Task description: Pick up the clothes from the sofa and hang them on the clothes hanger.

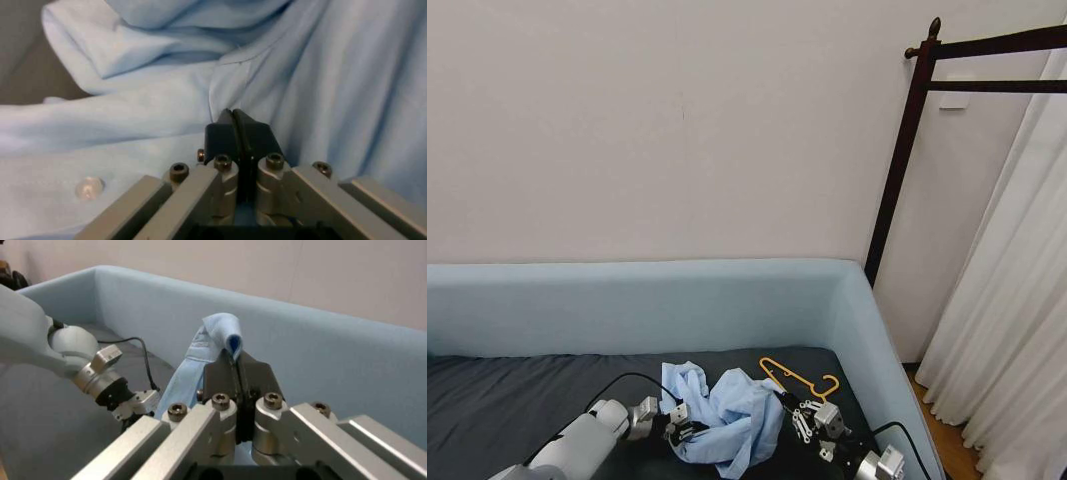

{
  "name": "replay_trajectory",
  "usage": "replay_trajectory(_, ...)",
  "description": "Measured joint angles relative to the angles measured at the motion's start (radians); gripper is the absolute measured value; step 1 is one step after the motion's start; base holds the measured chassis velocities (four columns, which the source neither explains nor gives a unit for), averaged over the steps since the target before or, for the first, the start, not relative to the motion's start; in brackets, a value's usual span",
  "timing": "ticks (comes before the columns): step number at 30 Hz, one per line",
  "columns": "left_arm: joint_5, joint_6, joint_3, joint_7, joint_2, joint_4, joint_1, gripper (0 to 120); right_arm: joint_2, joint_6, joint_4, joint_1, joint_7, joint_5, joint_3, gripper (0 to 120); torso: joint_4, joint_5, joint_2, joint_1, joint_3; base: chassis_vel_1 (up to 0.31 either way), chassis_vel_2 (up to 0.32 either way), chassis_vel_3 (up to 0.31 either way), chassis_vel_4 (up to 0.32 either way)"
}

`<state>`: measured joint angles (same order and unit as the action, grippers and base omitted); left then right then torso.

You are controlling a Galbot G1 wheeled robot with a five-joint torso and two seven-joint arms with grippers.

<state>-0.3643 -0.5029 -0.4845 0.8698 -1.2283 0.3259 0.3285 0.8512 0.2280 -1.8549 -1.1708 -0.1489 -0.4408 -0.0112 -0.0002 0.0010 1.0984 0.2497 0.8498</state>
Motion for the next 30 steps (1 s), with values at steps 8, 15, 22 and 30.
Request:
replay_trajectory(8,-0.048,-0.059,0.094,-0.128,0.020,0.066,0.026,0,0.005,0.001,0.000,-0.008,0.000,0.006,-0.004,0,-0.0004,0.0000,0.000,0.000,0.000,0.000,0.000,0.000,0.000)
replay_trajectory(15,-0.142,-0.088,0.134,-0.196,0.100,0.195,0.063,0,0.016,-0.014,0.015,0.015,0.045,-0.015,-0.012,0,0.0000,-0.0001,0.000,0.000,0.000,0.000,0.000,0.000,0.000)
replay_trajectory(22,-0.207,-0.087,0.246,-0.327,0.197,0.448,0.137,0,0.037,-0.088,0.025,0.088,0.187,-0.136,-0.024,0,-0.0003,-0.0001,0.000,0.000,0.000,0.000,0.000,0.000,0.000)
replay_trajectory(30,-0.267,0.010,0.414,-0.618,0.328,0.849,0.244,0,0.005,-0.141,0.014,0.260,0.258,-0.302,0.042,0,0.0003,-0.0001,0.000,0.000,0.000,0.000,0.000,0.000,0.000)
